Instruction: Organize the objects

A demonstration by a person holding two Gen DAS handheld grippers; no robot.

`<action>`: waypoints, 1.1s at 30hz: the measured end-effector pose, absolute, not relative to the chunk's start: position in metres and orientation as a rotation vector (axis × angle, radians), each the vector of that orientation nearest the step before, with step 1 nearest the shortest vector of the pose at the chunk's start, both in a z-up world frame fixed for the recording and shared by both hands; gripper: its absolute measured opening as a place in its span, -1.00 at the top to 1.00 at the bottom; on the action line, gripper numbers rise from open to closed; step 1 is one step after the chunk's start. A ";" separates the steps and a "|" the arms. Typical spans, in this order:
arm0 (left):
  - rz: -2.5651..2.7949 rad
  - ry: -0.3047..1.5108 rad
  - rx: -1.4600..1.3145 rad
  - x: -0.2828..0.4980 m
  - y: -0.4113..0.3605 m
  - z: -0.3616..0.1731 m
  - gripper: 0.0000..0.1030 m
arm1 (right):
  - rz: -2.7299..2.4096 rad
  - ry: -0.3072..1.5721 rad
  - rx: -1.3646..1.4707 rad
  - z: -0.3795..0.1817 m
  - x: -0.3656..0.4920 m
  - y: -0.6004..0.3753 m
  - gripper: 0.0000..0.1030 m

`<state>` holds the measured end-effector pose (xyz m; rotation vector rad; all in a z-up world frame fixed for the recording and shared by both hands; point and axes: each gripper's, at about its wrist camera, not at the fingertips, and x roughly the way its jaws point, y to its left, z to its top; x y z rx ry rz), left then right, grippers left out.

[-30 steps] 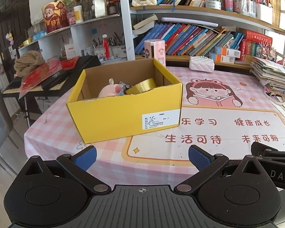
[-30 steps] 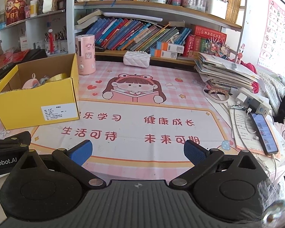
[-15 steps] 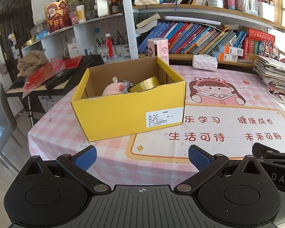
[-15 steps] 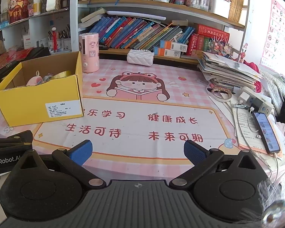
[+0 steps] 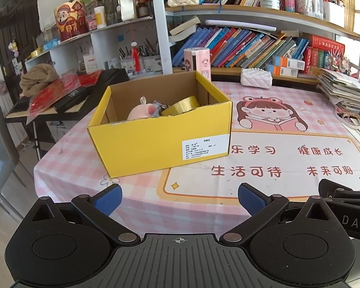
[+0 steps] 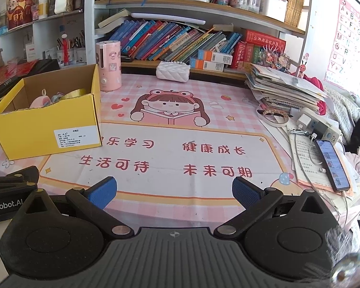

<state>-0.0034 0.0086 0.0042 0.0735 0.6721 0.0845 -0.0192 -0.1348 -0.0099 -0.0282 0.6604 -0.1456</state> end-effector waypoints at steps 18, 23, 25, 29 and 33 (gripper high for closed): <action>0.046 0.699 0.075 0.003 0.003 -0.001 -1.00 | -0.175 0.685 -0.016 -0.011 -0.017 -0.142 -1.00; 0.035 0.699 0.076 0.004 0.002 -0.002 -1.00 | -0.183 0.695 -0.008 -0.013 -0.016 -0.145 -1.00; 0.033 0.700 0.074 0.005 0.002 -0.002 -1.00 | -0.186 0.701 -0.007 -0.014 -0.014 -0.146 -1.00; 0.037 0.696 0.068 0.006 0.003 -0.002 -1.00 | -0.186 0.709 -0.008 -0.015 -0.012 -0.146 -1.00; 0.035 0.699 0.059 0.009 0.004 -0.003 -1.00 | -0.184 0.715 -0.011 -0.016 -0.010 -0.146 -1.00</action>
